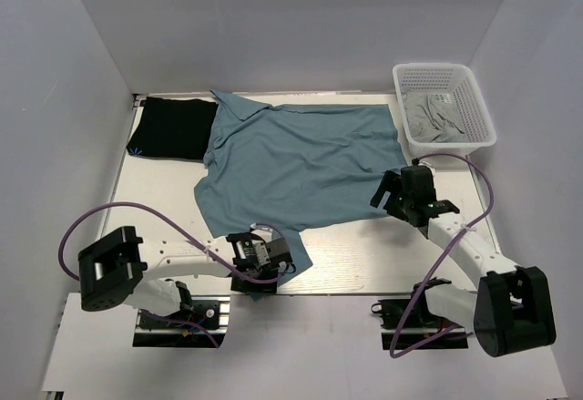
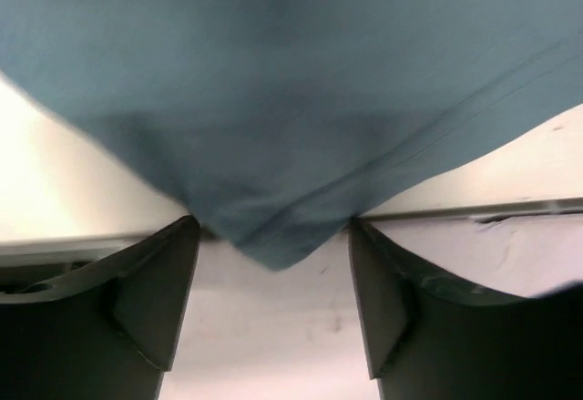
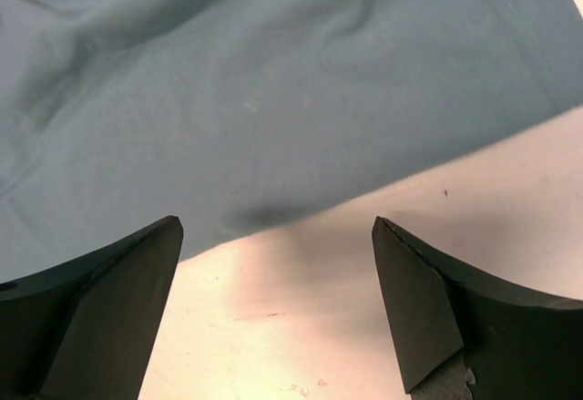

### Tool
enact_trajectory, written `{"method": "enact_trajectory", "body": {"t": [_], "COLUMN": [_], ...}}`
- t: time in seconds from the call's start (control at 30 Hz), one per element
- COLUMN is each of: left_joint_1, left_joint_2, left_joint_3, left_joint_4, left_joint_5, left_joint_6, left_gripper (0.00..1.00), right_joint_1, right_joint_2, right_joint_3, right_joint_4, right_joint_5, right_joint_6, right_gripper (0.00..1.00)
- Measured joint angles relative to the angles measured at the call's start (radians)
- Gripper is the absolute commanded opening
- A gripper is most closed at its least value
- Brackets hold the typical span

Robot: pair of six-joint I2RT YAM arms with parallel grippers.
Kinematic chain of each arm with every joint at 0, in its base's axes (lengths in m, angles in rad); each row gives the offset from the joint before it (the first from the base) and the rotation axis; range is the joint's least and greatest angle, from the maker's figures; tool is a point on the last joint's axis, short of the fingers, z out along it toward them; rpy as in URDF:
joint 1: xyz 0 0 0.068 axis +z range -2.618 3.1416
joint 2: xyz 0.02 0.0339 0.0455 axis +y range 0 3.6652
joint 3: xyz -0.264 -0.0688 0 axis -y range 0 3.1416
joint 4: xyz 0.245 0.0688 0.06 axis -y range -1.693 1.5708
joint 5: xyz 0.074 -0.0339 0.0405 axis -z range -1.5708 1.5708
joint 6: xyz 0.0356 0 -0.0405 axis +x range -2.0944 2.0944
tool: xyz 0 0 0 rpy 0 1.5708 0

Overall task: Fold and stack the t-shirts
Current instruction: Grap the side of the flattened tshirt closest away from the robot with both arms

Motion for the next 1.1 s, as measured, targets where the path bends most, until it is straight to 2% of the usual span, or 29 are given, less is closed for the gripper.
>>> {"method": "enact_trajectory", "body": {"t": [0.17, 0.2, 0.3, 0.5, 0.67, 0.87, 1.1], "left_joint_1": [0.007, 0.007, 0.013, 0.027, 0.031, 0.033, 0.033], "left_joint_2": [0.029, 0.037, 0.054, 0.067, 0.041, 0.032, 0.032], "left_joint_3": [0.01, 0.016, 0.03, 0.045, 0.025, 0.018, 0.018], "left_joint_4": [0.028, 0.031, 0.039, 0.018, -0.005, -0.039, -0.045], "left_joint_5": [-0.038, -0.044, -0.056, -0.064, -0.053, -0.041, -0.04], "left_joint_6": [0.024, 0.029, 0.038, 0.047, 0.061, 0.093, 0.113], "left_gripper": [0.46, 0.29, 0.0, 0.0, 0.0, 0.0, 0.0], "right_joint_1": [0.0, 0.0, 0.0, -0.003, -0.024, -0.073, -0.111], "right_joint_2": [-0.064, -0.077, -0.098, -0.091, -0.017, 0.079, 0.21], "right_joint_3": [-0.011, -0.011, -0.011, -0.011, 0.013, 0.016, 0.026], "right_joint_4": [-0.006, -0.006, -0.01, -0.092, -0.166, -0.16, -0.074], "right_joint_5": [0.031, 0.04, 0.06, 0.163, 0.278, 0.323, 0.313], "right_joint_6": [0.018, 0.024, 0.03, 0.082, 0.111, 0.118, 0.126], "right_gripper": [0.9, 0.9, 0.9, 0.9, 0.9, 0.85, 0.79]}}
